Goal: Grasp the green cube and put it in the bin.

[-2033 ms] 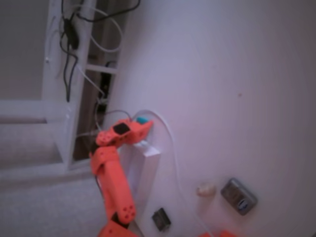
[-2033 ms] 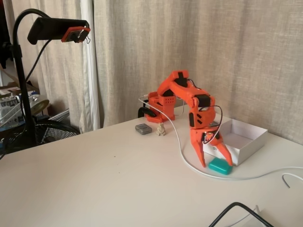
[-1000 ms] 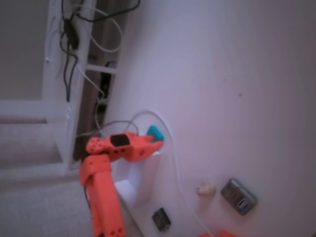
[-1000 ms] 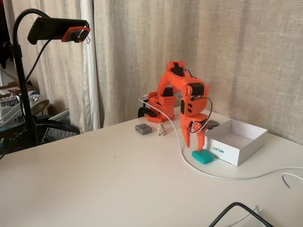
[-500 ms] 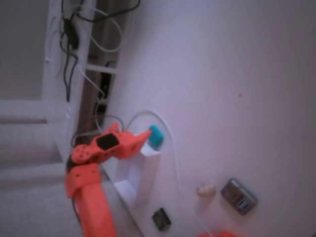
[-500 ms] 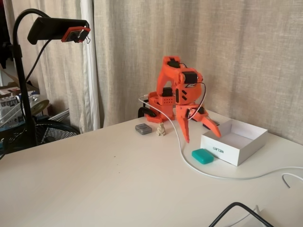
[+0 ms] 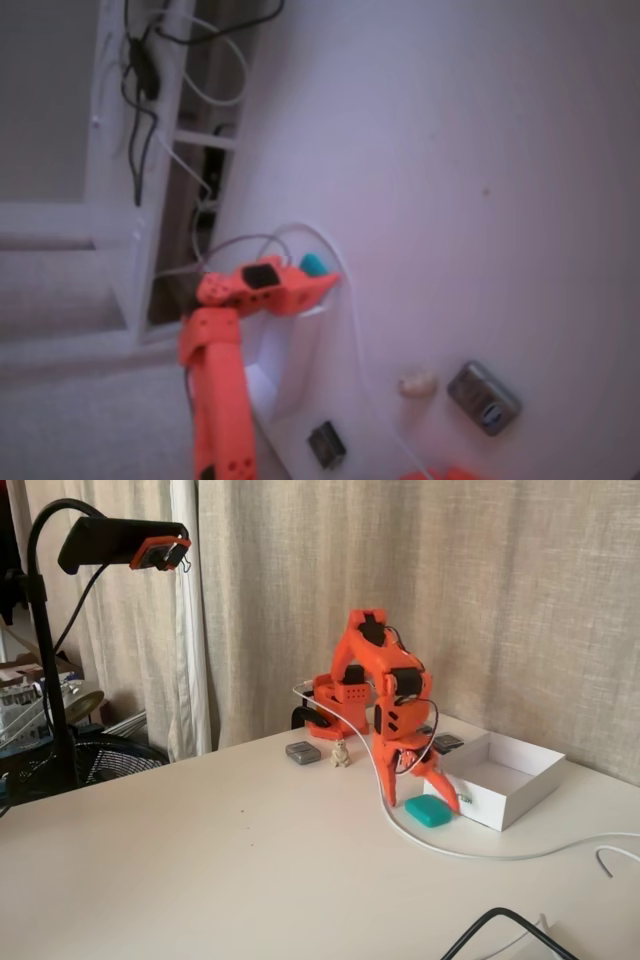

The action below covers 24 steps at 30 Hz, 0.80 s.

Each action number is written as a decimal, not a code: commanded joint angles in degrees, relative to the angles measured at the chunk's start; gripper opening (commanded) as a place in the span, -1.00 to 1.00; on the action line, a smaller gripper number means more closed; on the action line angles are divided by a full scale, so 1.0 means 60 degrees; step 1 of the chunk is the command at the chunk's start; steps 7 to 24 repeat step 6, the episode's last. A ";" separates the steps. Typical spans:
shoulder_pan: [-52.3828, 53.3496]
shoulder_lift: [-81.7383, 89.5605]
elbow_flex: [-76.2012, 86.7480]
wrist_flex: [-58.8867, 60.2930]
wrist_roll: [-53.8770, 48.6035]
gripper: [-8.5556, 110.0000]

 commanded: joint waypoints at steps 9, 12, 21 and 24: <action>0.0117 -0.0571 -0.0688 0.0059 -0.0029 -0.03; 0.0117 -0.0571 -0.0688 0.0059 -0.0029 -0.03; 0.0117 -0.0571 -0.0688 0.0059 -0.0029 -0.03; 0.0117 -0.0571 -0.0688 0.0059 -0.0029 -0.03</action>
